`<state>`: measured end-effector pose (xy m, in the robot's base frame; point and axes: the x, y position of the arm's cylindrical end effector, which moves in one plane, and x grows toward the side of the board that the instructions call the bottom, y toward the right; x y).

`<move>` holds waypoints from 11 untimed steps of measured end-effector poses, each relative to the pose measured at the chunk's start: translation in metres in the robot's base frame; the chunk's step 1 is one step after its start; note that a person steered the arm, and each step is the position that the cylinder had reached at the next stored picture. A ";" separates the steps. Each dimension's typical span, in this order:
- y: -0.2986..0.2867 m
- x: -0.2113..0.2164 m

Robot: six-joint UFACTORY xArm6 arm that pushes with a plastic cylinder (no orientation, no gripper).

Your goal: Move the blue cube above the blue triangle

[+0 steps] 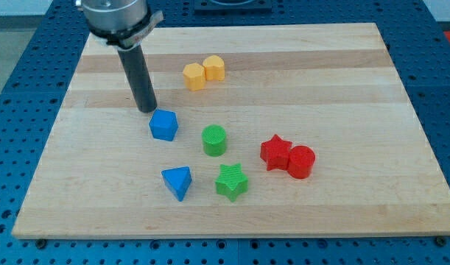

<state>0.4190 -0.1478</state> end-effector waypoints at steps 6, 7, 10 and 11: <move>0.032 -0.027; 0.037 -0.015; 0.037 0.027; 0.037 0.045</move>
<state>0.4643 -0.1107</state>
